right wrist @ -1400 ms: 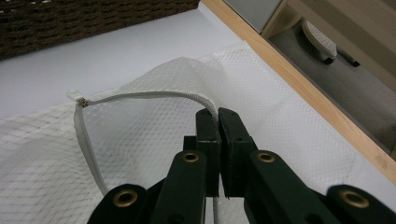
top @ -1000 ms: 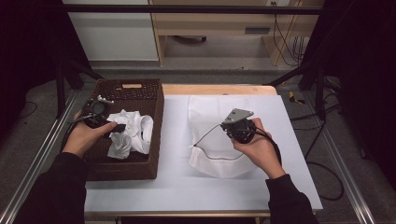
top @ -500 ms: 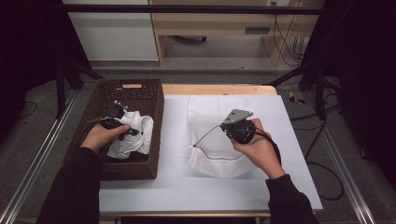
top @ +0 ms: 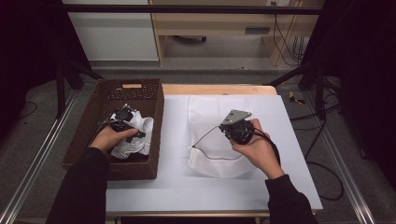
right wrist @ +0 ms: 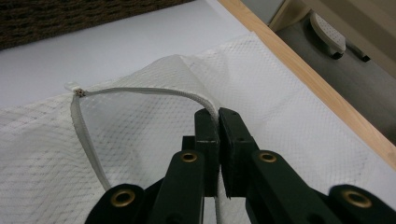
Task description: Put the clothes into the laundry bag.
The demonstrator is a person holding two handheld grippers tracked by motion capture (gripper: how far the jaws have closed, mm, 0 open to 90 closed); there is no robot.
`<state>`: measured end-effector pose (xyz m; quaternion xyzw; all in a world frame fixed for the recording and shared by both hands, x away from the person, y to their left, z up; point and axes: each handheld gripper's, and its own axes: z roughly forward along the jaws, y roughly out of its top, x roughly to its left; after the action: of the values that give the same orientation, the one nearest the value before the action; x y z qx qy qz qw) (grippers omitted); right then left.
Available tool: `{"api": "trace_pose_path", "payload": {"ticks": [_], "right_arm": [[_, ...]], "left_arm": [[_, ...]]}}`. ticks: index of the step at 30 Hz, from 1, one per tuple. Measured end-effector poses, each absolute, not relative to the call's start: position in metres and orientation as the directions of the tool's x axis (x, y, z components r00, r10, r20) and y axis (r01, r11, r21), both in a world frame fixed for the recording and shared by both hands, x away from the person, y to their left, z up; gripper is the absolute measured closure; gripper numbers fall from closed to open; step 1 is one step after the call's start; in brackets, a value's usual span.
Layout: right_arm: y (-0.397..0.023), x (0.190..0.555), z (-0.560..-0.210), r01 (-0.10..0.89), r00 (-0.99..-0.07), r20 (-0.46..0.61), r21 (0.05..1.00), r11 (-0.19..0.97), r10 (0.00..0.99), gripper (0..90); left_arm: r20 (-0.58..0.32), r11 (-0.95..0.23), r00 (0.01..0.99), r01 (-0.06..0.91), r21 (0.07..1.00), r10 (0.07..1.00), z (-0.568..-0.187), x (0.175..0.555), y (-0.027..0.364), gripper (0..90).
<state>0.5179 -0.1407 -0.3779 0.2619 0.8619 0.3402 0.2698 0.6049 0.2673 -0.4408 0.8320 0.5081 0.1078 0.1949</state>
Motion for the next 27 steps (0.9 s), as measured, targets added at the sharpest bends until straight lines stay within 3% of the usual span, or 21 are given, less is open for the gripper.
{"api": "trace_pose_path", "payload": {"ticks": [5, 8, 12, 17, 22, 27], "right_arm": [[-0.142, 0.518, -0.377, 0.269, -0.716, -0.287, 0.728, 0.630, 0.637, 87.0], [-0.144, 0.517, -0.376, 0.269, -0.714, -0.288, 0.730, 0.629, 0.639, 87.0], [-0.145, 0.517, -0.375, 0.269, -0.711, -0.288, 0.732, 0.626, 0.642, 87.0], [-0.145, 0.517, -0.374, 0.267, -0.709, -0.292, 0.732, 0.627, 0.642, 87.0], [-0.144, 0.515, -0.371, 0.263, -0.709, -0.294, 0.733, 0.627, 0.641, 87.1], [-0.145, 0.517, -0.369, 0.262, -0.705, -0.293, 0.739, 0.621, 0.646, 87.4]], "left_arm": [[0.014, -0.403, 0.437, 0.816, 0.415, 0.899, -0.447, 0.608, 0.264, 0.0], [0.026, -0.405, 0.433, 0.818, 0.407, 0.901, -0.445, 0.608, 0.265, 4.6], [0.045, -0.411, 0.431, 0.817, 0.404, 0.901, -0.442, 0.607, 0.265, 21.9], [0.090, -0.470, 0.475, 0.792, 0.391, 0.875, -0.434, 0.603, 0.262, 52.1], [0.122, -0.490, 0.483, 0.784, 0.381, 0.867, -0.429, 0.601, 0.259, 67.4], [0.156, -0.486, 0.467, 0.767, 0.418, 0.870, -0.417, 0.596, 0.262, 72.7]]}}
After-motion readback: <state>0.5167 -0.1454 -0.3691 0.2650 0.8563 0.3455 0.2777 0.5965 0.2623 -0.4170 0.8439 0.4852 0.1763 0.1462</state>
